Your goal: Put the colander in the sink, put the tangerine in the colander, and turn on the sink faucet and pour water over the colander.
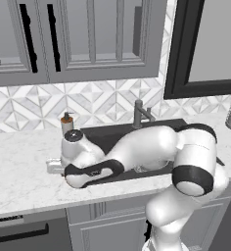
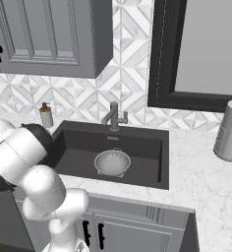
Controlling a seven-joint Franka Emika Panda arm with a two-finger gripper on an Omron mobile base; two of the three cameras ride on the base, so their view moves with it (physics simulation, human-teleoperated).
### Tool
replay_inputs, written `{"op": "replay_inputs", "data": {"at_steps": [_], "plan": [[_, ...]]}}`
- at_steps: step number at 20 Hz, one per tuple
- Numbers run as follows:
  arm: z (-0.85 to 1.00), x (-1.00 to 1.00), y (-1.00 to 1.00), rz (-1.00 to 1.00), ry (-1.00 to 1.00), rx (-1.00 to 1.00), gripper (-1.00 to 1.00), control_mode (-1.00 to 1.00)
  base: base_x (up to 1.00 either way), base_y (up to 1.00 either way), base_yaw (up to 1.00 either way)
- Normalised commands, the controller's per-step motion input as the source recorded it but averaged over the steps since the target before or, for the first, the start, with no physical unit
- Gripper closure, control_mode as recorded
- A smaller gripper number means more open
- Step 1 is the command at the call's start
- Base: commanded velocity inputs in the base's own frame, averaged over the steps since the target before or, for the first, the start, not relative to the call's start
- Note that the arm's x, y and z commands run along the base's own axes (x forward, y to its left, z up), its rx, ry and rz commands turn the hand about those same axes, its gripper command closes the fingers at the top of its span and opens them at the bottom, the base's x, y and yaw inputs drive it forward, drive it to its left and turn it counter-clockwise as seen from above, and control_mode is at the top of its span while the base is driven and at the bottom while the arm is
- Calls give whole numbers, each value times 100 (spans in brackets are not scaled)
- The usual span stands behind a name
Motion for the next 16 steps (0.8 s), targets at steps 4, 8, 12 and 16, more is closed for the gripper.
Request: {"op": "replay_inputs", "data": {"at_steps": [4, 8, 12, 16], "plan": [[100, 0, -100, -20, 8, 34, 100, -100, 0, 0, 0], [100, 0, -100, -24, 24, 27, 100, -100, 0, 0, 0], [100, 11, -100, -21, 33, 16, 100, -100, 0, 0, 0], [100, 44, -74, -16, 38, 3, 100, -100, 0, 0, 0]]}}
